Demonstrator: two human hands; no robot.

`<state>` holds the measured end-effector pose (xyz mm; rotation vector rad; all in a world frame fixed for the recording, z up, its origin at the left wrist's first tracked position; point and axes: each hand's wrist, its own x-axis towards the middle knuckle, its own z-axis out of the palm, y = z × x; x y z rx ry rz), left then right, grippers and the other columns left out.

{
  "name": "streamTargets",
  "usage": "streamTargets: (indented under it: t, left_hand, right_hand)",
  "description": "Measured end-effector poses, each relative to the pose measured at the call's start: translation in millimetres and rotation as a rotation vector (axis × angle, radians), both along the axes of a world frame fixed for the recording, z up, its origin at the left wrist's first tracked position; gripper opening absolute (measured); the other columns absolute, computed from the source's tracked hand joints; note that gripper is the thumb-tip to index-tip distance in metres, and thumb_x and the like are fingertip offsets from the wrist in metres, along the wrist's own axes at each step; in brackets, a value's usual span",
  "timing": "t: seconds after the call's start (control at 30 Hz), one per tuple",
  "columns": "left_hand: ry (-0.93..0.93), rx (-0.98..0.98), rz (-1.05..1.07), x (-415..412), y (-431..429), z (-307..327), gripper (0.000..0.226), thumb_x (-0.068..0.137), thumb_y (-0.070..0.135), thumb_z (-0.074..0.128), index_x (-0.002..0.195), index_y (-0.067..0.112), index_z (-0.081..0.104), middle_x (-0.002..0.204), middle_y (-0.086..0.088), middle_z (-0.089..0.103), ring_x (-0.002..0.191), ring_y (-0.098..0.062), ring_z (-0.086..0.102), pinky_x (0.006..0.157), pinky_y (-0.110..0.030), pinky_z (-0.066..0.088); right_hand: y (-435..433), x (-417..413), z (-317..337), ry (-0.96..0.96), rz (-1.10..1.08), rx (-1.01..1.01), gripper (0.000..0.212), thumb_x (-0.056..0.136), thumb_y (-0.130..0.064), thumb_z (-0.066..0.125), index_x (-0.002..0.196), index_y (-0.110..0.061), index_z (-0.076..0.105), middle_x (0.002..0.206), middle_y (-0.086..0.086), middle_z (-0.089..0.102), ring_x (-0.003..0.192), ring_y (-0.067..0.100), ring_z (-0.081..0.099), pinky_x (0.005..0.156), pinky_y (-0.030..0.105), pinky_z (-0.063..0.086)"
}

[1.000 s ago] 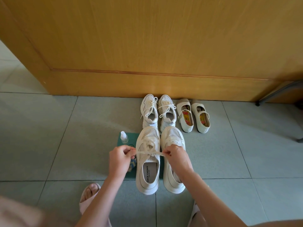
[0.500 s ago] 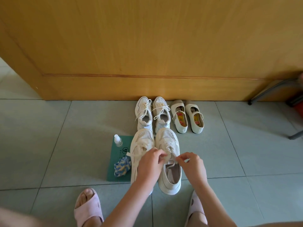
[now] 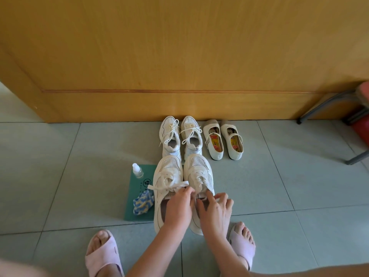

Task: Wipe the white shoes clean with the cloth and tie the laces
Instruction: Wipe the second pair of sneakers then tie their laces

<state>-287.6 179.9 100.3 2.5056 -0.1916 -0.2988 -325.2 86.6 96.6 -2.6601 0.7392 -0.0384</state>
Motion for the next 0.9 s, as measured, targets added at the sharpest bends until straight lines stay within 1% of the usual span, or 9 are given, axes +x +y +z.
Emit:
streamTargets:
  t: [0.1,0.2,0.37,0.47,0.63,0.7,0.77,0.83,0.9]
  left_hand:
    - [0.014,-0.004,0.006,0,0,-2,0.025,0.095,0.024,0.05,0.119,0.023,0.057,0.113,0.007,0.064,0.101,-0.012,0.061,0.082,-0.029,0.048]
    - [0.014,-0.009,0.01,0,1,-2,0.027,0.095,0.022,0.049,0.121,0.025,0.056,0.116,0.008,0.063,0.104,-0.011,0.059,0.084,-0.025,0.045]
    - [0.023,-0.018,0.004,1,2,0,0.028,0.094,0.021,0.049,0.121,0.027,0.056,0.115,0.009,0.063,0.104,-0.01,0.059,0.082,-0.025,0.045]
    - [0.04,-0.019,0.011,1,2,-1,0.028,0.095,0.024,0.048,0.122,0.025,0.055,0.117,0.007,0.062,0.105,-0.011,0.06,0.084,-0.027,0.046]
    - [0.055,-0.035,0.022,2,2,-1,0.03,0.095,0.02,0.049,0.124,0.025,0.054,0.121,0.007,0.06,0.108,-0.011,0.058,0.088,-0.028,0.047]
    - [0.036,-0.07,0.025,1,1,0,0.03,0.094,0.019,0.051,0.123,0.026,0.055,0.122,0.009,0.059,0.109,-0.009,0.057,0.087,-0.027,0.047]
    - [-0.001,-0.115,0.017,0,0,4,0.028,0.094,0.02,0.051,0.12,0.026,0.057,0.12,0.009,0.056,0.107,-0.009,0.056,0.085,-0.029,0.048]
    - [-0.032,-0.162,0.016,1,-1,8,0.024,0.094,0.021,0.052,0.117,0.024,0.059,0.117,0.008,0.053,0.102,-0.01,0.057,0.081,-0.03,0.049]
    - [-0.043,-0.187,0.016,3,-3,10,0.022,0.092,0.019,0.055,0.114,0.022,0.061,0.113,0.007,0.052,0.094,-0.009,0.058,0.077,-0.026,0.049]
  right_hand:
    - [7,6,1,-0.007,-0.153,0.202,0.027,0.085,-0.036,0.064,0.109,-0.024,0.069,0.107,0.006,0.046,0.092,0.024,0.033,0.083,0.03,0.026]
    - [9,14,3,-0.033,-0.279,0.343,0.025,0.087,-0.04,0.061,0.105,-0.027,0.071,0.104,0.001,0.042,0.095,0.023,0.031,0.082,0.026,0.021]
    - [16,22,7,0.027,-0.316,0.333,0.027,0.089,-0.04,0.059,0.104,-0.021,0.071,0.109,0.003,0.043,0.102,0.026,0.033,0.088,0.029,0.023]
    - [15,25,9,0.051,-0.366,0.438,0.027,0.087,-0.042,0.06,0.098,-0.02,0.071,0.115,0.005,0.044,0.107,0.029,0.033,0.094,0.032,0.024]
    - [4,22,14,0.052,-0.357,0.548,0.025,0.09,-0.036,0.055,0.102,-0.02,0.071,0.117,0.004,0.045,0.108,0.025,0.031,0.098,0.033,0.024]
    - [1,22,19,0.021,-0.361,0.582,0.025,0.09,-0.033,0.053,0.094,-0.018,0.073,0.114,0.003,0.046,0.103,0.021,0.028,0.098,0.033,0.024]
    - [-1,27,24,0.048,-0.377,0.655,0.031,0.09,-0.033,0.05,0.076,-0.016,0.073,0.111,0.004,0.048,0.1,0.021,0.026,0.1,0.035,0.027]
    - [-1,32,32,0.079,-0.393,0.738,0.038,0.089,-0.032,0.048,0.06,-0.015,0.066,0.108,0.006,0.05,0.102,0.022,0.026,0.101,0.041,0.03]
    - [-3,36,39,0.061,-0.389,0.82,0.039,0.089,-0.03,0.047,0.056,-0.015,0.062,0.106,0.009,0.053,0.103,0.021,0.026,0.097,0.042,0.032]
